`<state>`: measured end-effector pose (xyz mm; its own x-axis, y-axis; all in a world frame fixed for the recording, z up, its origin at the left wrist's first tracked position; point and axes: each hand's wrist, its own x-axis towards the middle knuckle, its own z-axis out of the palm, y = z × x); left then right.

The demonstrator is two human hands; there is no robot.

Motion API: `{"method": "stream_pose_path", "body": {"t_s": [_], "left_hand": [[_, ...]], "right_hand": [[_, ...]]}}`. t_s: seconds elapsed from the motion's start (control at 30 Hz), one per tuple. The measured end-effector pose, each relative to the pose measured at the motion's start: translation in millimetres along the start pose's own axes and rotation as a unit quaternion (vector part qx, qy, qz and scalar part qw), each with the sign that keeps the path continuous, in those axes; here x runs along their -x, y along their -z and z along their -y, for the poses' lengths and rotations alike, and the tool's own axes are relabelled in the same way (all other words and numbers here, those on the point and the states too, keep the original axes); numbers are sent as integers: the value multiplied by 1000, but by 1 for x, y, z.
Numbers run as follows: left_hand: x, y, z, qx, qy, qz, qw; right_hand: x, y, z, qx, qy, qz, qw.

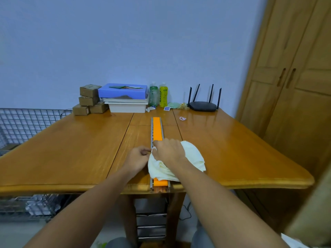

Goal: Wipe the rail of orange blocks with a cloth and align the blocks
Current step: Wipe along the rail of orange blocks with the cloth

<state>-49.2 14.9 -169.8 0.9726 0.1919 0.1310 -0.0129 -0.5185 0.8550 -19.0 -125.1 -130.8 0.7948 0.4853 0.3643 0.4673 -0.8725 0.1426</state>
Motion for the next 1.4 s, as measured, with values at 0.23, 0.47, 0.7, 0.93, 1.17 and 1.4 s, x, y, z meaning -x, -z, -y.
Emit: {"method": "stream_pose_path", "body": {"t_s": [0.23, 0.47, 0.7, 0.93, 1.17, 1.4], "left_hand": [[-1, -3, 2, -9, 7, -10, 1000], [9, -4, -2, -41, -6, -1, 999], [22, 0, -6, -42, 5, 17, 999], [46, 3, -17, -75, -12, 6, 997], [68, 11, -19, -71, -10, 2, 997], [75, 12, -10, -30, 13, -14, 999]], "right_hand": [[12, 12, -14, 74, 15, 34, 997], [36, 12, -37, 77, 4, 49, 996], [54, 16, -61, -2, -98, 26, 995], [50, 55, -46, -90, -97, -6, 991], [68, 55, 0, -132, -57, 1, 990], [85, 43, 26, -66, -16, -8, 998]]}}
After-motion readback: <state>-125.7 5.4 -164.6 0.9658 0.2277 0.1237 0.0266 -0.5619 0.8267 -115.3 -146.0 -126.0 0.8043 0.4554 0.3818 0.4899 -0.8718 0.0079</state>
